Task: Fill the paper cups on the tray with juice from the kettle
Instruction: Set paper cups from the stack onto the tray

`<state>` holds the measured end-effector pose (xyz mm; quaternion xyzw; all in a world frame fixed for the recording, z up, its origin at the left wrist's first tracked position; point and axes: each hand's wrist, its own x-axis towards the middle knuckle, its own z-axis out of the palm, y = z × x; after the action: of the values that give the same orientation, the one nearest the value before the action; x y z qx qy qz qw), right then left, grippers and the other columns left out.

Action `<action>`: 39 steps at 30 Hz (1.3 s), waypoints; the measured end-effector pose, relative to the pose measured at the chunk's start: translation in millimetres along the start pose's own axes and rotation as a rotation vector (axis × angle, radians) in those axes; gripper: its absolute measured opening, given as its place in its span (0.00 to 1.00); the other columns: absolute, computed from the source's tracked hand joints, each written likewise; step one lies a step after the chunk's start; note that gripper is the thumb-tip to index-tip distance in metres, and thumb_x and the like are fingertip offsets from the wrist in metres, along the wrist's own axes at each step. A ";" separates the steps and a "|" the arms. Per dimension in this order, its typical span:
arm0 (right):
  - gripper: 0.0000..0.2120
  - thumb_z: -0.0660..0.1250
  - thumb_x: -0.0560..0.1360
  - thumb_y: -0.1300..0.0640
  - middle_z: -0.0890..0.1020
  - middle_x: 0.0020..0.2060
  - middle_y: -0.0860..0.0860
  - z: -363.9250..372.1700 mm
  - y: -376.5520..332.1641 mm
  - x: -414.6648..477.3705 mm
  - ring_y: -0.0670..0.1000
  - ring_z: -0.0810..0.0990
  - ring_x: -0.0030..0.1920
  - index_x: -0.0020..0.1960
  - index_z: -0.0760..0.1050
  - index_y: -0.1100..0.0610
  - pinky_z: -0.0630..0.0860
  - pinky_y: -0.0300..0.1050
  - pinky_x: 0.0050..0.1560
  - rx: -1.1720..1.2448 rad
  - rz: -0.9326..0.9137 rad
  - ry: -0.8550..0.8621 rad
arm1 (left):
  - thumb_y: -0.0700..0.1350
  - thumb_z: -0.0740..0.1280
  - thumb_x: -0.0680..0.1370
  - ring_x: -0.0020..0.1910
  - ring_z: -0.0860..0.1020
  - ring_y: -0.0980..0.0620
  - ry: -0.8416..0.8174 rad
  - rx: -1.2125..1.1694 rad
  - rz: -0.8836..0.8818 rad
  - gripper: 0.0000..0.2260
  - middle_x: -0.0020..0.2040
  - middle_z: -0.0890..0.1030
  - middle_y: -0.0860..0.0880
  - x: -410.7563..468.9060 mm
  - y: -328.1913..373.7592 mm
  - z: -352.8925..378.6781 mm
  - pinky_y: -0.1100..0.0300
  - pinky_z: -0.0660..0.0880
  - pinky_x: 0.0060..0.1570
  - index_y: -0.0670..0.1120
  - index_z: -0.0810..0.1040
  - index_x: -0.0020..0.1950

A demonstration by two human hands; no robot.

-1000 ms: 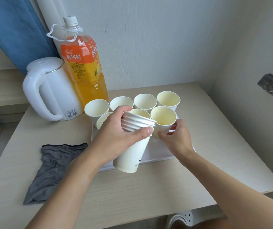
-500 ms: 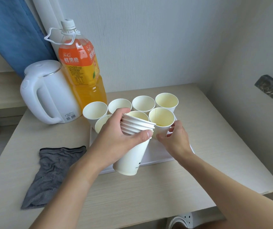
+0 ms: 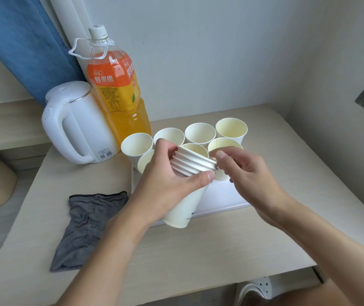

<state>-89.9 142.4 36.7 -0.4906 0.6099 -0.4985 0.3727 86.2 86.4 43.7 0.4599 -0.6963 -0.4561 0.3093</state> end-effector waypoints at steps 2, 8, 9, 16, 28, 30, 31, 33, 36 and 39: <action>0.14 0.61 0.81 0.47 0.78 0.42 0.61 1.3 -0.2 0.0 0.53 0.72 0.40 0.47 0.82 0.52 0.70 0.45 0.43 -0.006 -0.028 -0.072 | 0.67 0.77 0.56 0.51 0.81 0.58 0.002 0.002 0.007 0.35 0.54 0.81 0.55 -1.9 -0.7 -2.2 0.54 0.80 0.51 0.54 0.68 0.55; 0.18 0.62 0.77 0.42 0.71 0.35 0.64 8.0 -0.6 1.3 0.52 0.66 0.37 0.39 0.78 0.55 0.65 0.51 0.41 0.036 -0.100 -0.188 | 0.65 0.78 0.58 0.52 0.81 0.58 0.014 0.022 0.006 0.33 0.55 0.82 0.55 -5.3 -2.8 -13.2 0.57 0.80 0.51 0.57 0.69 0.56; 0.18 0.62 0.77 0.42 0.71 0.35 0.65 9.5 -0.3 1.0 0.52 0.66 0.37 0.39 0.78 0.55 0.65 0.50 0.41 0.035 -0.106 -0.181 | 0.66 0.77 0.58 0.53 0.81 0.58 0.007 0.024 0.002 0.33 0.55 0.82 0.55 -6.2 -2.9 -14.5 0.55 0.81 0.52 0.56 0.69 0.56; 0.18 0.60 0.78 0.43 0.73 0.36 0.65 21.4 -2.4 4.4 0.51 0.67 0.37 0.39 0.77 0.55 0.65 0.48 0.41 0.043 -0.149 -0.085 | 0.63 0.79 0.59 0.52 0.82 0.57 0.015 0.016 -0.012 0.33 0.54 0.82 0.53 -6.1 -2.8 -22.2 0.58 0.81 0.50 0.53 0.69 0.57; 0.16 0.62 0.79 0.47 0.80 0.39 0.57 25.5 -10.9 18.0 0.57 0.79 0.45 0.43 0.78 0.58 0.78 0.49 0.46 0.293 -0.193 0.139 | 0.69 0.75 0.55 0.49 0.80 0.59 0.055 0.067 -0.061 0.34 0.53 0.81 0.54 -17.3 -15.6 -54.6 0.64 0.78 0.46 0.57 0.69 0.55; 0.15 0.61 0.80 0.48 0.80 0.39 0.55 26.7 -12.2 17.4 0.55 0.79 0.44 0.43 0.77 0.59 0.78 0.48 0.46 0.297 -0.215 0.191 | 0.70 0.74 0.55 0.50 0.80 0.58 0.104 0.090 -0.078 0.34 0.53 0.80 0.54 -18.3 -16.8 -60.6 0.62 0.77 0.48 0.57 0.69 0.55; 0.16 0.61 0.80 0.48 0.80 0.39 0.55 26.9 -11.4 16.4 0.54 0.79 0.43 0.44 0.77 0.60 0.78 0.48 0.46 0.292 -0.220 0.210 | 0.70 0.74 0.55 0.51 0.80 0.58 0.125 0.104 -0.082 0.35 0.53 0.80 0.55 -19.0 -17.0 -63.5 0.61 0.77 0.49 0.57 0.69 0.56; 0.16 0.61 0.80 0.48 0.80 0.39 0.54 26.9 -8.3 12.8 0.53 0.79 0.42 0.45 0.77 0.61 0.79 0.47 0.46 0.248 -0.228 0.207 | 0.69 0.75 0.58 0.51 0.80 0.59 0.179 0.108 -0.091 0.36 0.53 0.80 0.55 -19.9 -16.9 -68.8 0.61 0.76 0.49 0.54 0.70 0.59; 0.19 0.60 0.80 0.47 0.81 0.43 0.59 27.4 -4.3 5.2 0.52 0.81 0.44 0.48 0.77 0.63 0.79 0.45 0.48 0.135 -0.236 0.174 | 0.62 0.80 0.66 0.46 0.77 0.68 0.263 0.081 -0.086 0.33 0.52 0.77 0.58 -17.8 -17.2 -74.0 0.65 0.73 0.45 0.51 0.69 0.62; 0.13 0.61 0.79 0.49 0.79 0.45 0.60 26.6 -3.7 -3.2 0.48 0.81 0.42 0.45 0.77 0.56 0.77 0.38 0.47 0.026 -0.242 0.181 | 0.62 0.78 0.66 0.45 0.76 0.69 0.328 0.048 -0.073 0.34 0.52 0.75 0.60 -15.7 -15.7 -73.6 0.70 0.71 0.41 0.50 0.68 0.63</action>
<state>-63.1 138.9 34.1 -0.5085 0.5709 -0.5899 0.2599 160.5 72.5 58.0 0.5604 -0.6299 -0.3692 0.3909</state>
